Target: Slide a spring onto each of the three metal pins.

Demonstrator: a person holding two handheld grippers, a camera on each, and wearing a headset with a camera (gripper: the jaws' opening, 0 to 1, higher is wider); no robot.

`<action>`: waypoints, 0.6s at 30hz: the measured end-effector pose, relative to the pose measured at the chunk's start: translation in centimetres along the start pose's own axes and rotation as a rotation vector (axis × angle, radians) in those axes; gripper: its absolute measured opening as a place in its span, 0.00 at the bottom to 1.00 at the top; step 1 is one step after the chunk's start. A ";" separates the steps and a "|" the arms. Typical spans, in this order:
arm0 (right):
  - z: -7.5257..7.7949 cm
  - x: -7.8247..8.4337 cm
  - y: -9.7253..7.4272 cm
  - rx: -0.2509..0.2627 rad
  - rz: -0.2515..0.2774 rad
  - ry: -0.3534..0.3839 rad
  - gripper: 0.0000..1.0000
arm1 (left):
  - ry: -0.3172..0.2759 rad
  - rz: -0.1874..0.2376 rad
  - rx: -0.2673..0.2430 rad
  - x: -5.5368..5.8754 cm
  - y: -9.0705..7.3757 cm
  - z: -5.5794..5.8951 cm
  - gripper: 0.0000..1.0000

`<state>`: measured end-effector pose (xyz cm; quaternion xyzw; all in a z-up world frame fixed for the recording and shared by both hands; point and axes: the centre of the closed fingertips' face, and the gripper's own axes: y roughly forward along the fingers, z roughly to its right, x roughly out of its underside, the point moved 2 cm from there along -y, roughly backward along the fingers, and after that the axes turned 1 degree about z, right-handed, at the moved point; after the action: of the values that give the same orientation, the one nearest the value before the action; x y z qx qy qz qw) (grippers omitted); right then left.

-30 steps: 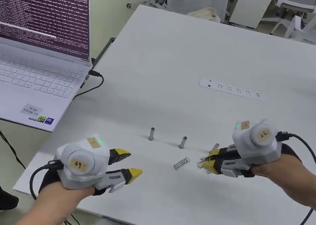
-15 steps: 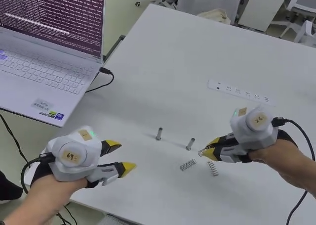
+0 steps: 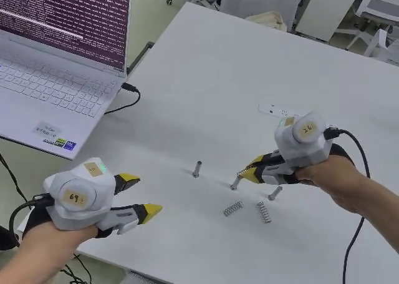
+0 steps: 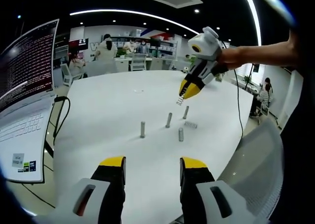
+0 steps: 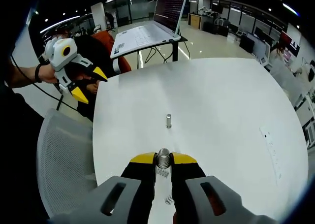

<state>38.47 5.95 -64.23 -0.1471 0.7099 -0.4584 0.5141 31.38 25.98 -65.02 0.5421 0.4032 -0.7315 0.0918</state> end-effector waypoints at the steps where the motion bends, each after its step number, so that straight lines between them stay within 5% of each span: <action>1: 0.0 -0.1 0.1 0.000 -0.001 0.000 0.08 | 0.000 0.000 0.001 0.0 0.0 0.0 0.38; 18: 0.9 -1.6 2.2 -0.012 -0.016 -0.007 0.08 | 0.010 -0.008 0.020 0.2 0.3 -0.1 0.40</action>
<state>40.49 7.79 -65.05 -0.1573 0.7097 -0.4575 0.5121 31.53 25.90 -65.40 0.5451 0.3985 -0.7331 0.0815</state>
